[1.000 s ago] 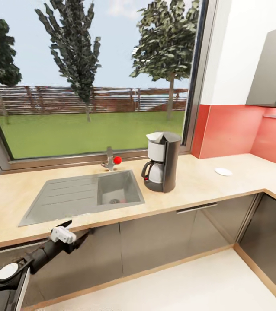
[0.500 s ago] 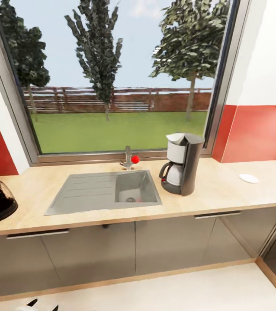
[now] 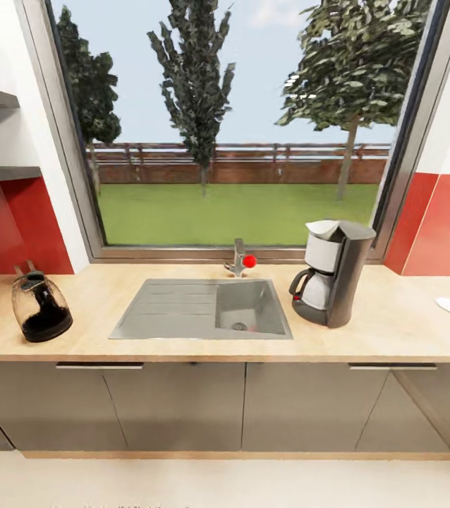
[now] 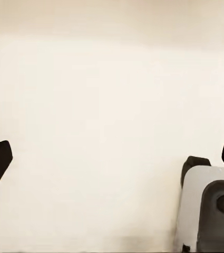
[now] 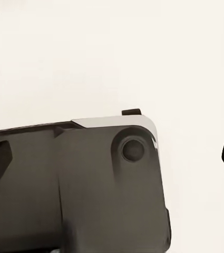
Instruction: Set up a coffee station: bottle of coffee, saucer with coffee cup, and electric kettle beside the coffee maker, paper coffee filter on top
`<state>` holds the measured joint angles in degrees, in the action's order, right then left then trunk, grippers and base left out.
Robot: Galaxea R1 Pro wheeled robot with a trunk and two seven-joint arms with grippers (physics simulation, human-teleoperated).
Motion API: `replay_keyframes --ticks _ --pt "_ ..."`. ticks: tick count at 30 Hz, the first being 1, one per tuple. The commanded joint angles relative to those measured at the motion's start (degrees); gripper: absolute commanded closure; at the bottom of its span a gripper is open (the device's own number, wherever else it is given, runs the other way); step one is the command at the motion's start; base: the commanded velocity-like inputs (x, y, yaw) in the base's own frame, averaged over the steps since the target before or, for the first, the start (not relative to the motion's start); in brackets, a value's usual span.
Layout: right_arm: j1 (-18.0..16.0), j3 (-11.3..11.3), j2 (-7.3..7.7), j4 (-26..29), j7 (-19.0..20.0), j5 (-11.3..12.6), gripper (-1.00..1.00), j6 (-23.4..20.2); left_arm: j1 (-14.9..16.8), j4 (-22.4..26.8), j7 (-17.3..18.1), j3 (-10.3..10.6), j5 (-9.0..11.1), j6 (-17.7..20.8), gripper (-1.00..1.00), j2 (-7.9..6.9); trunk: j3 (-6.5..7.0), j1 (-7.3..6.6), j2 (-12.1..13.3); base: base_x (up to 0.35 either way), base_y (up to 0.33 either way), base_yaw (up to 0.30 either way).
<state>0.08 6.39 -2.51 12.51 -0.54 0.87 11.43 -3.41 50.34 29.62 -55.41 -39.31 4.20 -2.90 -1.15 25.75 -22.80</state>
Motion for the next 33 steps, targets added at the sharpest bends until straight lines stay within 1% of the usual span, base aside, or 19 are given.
replay_keyframes --ticks 1,3,4,5,7,8,9,12,13,16,17,18,21,22,23,24,27,33 --pt "0.01 0.27 -0.04 0.08 -0.01 0.09 -1.0 0.12 0.07 -0.28 -0.68 -0.08 -1.15 0.59 -1.0 0.07 -0.11 0.04 -0.12 0.0 0.0 0.278" --pt "0.01 0.28 0.01 0.17 -0.05 0.09 -1.0 0.02 0.15 -2.97 -5.0 -0.11 -4.92 1.24 -1.0 0.33 -0.14 0.04 -0.12 0.0 0.0 0.278" --pt "0.01 0.29 0.03 0.23 -0.06 0.09 -1.0 -0.02 0.2 -4.44 -7.06 -0.12 -6.47 1.4 -1.0 0.4 -0.16 0.04 -0.12 0.0 0.0 0.278" --pt "0.01 0.29 0.03 0.25 -0.06 0.09 -1.0 -0.03 0.23 -5.16 -8.07 -0.13 -7.16 1.46 -1.0 0.42 -0.17 0.04 -0.12 0.0 0.0 0.278" --pt "0.01 0.29 0.04 0.29 -0.07 0.09 -1.0 -0.07 0.29 -7.93 -12.09 -0.14 -9.32 1.59 -1.0 0.54 -0.21 0.04 -0.12 0.0 0.0 0.278" --pt "0.01 0.29 0.04 0.3 -0.07 0.09 -1.0 -0.07 0.32 -8.52 -13.05 -0.14 -9.67 1.61 -1.0 0.57 -0.23 0.04 -0.12 0.0 0.0 0.278" --pt "0.01 0.29 0.05 0.31 -0.07 0.09 -1.0 -0.08 0.35 -9.56 -14.78 -0.14 -10.2 1.64 -1.0 0.68 -0.25 0.04 -0.12 0.0 0.0 0.278" --pt "0.01 0.29 0.05 0.32 -0.08 0.09 -1.0 -0.09 0.4 -11.4 -17.64 0.15 -10.83 1.63 -1.0 1.34 -0.31 0.04 -0.12 0.0 0.0 0.278" --pt "0.01 0.29 0.05 0.32 -0.06 0.09 -1.0 -0.09 0.4 -11.61 -17.95 0.39 -10.89 1.62 -1.0 1.5 -0.33 0.04 -0.12 0.0 0.0 0.278" --pt "0.01 0.29 0.05 0.29 -0.09 0.05 -1.0 -0.24 0.36 -12.47 -18.91 4.33 -11.17 1.65 -1.0 2.52 -0.41 0.04 -0.12 0.0 0.0 0.278" --pt "0.01 0.29 0.05 0.29 -0.13 0.05 -1.0 -0.28 0.35 -12.68 -19.03 6.45 -11.18 1.67 -1.0 2.75 -0.44 0.04 -0.12 0.0 0.0 0.278" --pt "0.01 0.29 0.07 0.3 -0.14 0.06 -1.0 -0.28 0.34 -12.76 -19.08 7.71 -11.15 1.69 -1.0 2.85 -0.48 0.04 -0.12 0.0 0.0 0.278" --pt "0.01 0.29 0.12 0.32 -0.16 0.09 -1.0 -0.17 0.33 -12.93 -19.09 9.9 -11.08 1.98 -1.0 2.95 -0.59 0.04 -0.12 0.003 0.0 0.277" --pt "0.01 0.29 0.12 0.32 -0.16 0.09 -1.0 -0.16 0.33 -13.01 -19.08 10.05 -11.07 2.27 -1.0 2.96 -0.63 0.04 -0.12 0.029 0.009 0.276" --pt "0.01 0.29 0.13 0.32 -0.16 0.09 -1.0 -0.11 0.38 -13.9 -19.11 10.51 -11.06 4.83 -1.0 2.86 -0.67 0.04 -0.12 0.181 0.15 0.261" --pt "0.01 0.29 0.14 0.32 -0.16 0.09 -1.0 -0.1 0.4 -14.23 -19.13 10.59 -11.06 5.61 -1.0 2.84 -0.73 0.04 -0.12 0.211 0.183 0.237" --pt "0.01 0.29 0.14 0.32 -0.12 0.09 -1.0 -0.1 0.38 -14.46 -19.17 10.65 -11.04 6.16 -1.0 2.73 -0.84 0.04 -0.12 0.227 0.201 0.142" --pt "0.01 0.29 0.09 0.32 0.12 0.09 -1.0 -0.09 0.42 -14.57 -19.33 10.52 -10.57 6.29 -1.0 2.39 -0.86 0.04 -0.12 0.236 0.232 0.013"
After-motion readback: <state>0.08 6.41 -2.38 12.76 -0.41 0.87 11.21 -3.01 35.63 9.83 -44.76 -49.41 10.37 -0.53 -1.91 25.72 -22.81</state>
